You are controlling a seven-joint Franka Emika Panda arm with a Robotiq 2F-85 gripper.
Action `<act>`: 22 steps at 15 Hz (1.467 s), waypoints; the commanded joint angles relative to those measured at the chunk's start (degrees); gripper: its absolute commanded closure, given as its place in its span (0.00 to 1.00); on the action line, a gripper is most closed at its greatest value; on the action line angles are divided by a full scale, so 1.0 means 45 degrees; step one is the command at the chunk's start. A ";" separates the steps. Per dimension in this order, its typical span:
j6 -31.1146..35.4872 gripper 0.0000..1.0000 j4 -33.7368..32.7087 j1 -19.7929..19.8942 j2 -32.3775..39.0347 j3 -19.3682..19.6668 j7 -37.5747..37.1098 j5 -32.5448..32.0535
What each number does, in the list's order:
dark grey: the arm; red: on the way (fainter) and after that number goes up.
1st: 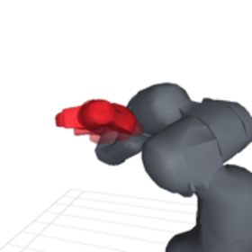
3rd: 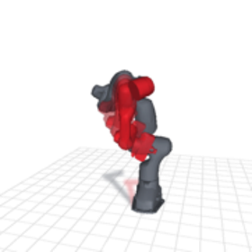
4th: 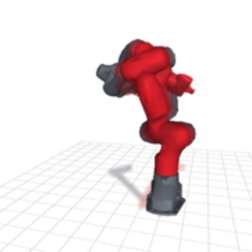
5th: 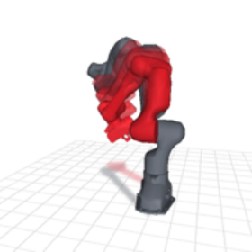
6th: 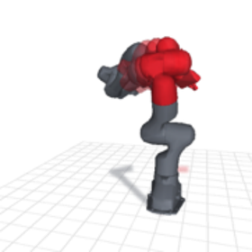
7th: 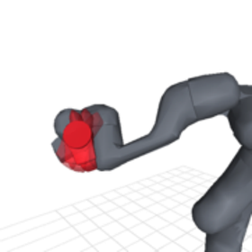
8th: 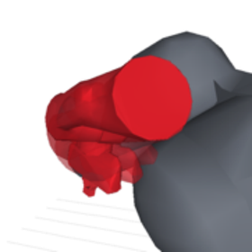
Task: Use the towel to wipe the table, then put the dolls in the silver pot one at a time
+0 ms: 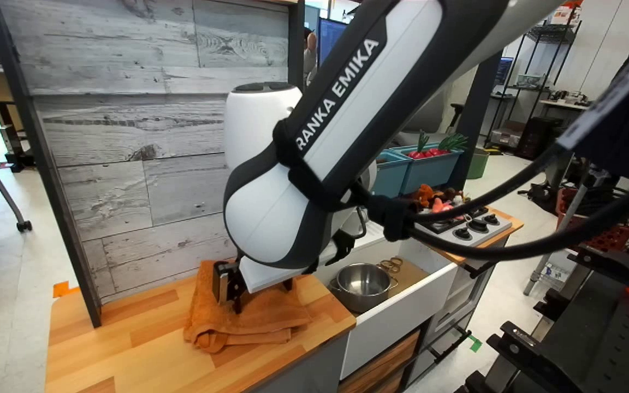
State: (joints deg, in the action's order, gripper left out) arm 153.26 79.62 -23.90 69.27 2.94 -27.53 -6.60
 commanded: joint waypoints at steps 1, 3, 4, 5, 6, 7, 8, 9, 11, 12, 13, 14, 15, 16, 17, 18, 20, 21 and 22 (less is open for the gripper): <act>-0.0502 0.00 -0.1084 -0.0408 0.1091 0.0050 0.0071 0.0372; -0.1120 0.00 -0.2187 -0.0835 0.2076 0.0102 -0.0024 0.0251; -0.1379 0.00 -0.2784 -0.1099 0.2548 0.0181 -0.0160 0.0177; -0.1645 0.00 -0.3570 -0.1237 0.3120 0.0097 -0.0411 -0.0089; -0.1617 0.00 -0.4163 -0.1537 0.3444 0.0247 -0.0625 -0.0136; -0.1845 0.00 -0.4685 -0.1724 0.3657 0.0253 -0.0769 -0.0117; -0.1841 0.00 -0.5233 -0.1981 0.3907 0.0307 -0.0959 -0.0142; -0.1886 0.00 -0.5753 -0.2195 0.4135 0.0344 -0.1118 -0.0154; -0.2116 0.00 -0.6828 -0.2532 0.4590 0.0284 -0.1281 -0.0096; -0.2377 0.00 -0.7173 -0.2572 0.4717 0.0129 -0.1228 0.0002; -0.2649 0.00 -0.7481 -0.2590 0.4868 0.0064 -0.1219 0.0070; -0.2392 0.00 -0.5452 -0.2614 0.3538 0.0062 -0.1174 0.0174; -0.2742 0.00 -0.5462 -0.2514 0.3579 0.0142 -0.1290 0.0228; -0.3435 0.00 -0.5271 -0.2320 0.3516 0.0213 -0.1431 0.0329; -0.4056 0.00 -0.6344 -0.2129 0.4275 0.0292 -0.1451 0.0365; -0.4397 0.00 -0.6479 -0.1985 0.4441 0.0517 -0.1683 0.0271; -0.4873 0.00 -0.5963 -0.1515 0.4094 0.0720 -0.1907 0.0169; -0.5085 0.00 -0.5898 -0.1300 0.4003 0.0844 -0.2133 0.0183; -0.5424 0.00 -0.5867 -0.0923 0.3880 0.0818 -0.2128 0.0296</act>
State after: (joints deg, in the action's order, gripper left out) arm 131.77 52.95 -31.45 84.13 4.87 -35.54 -6.14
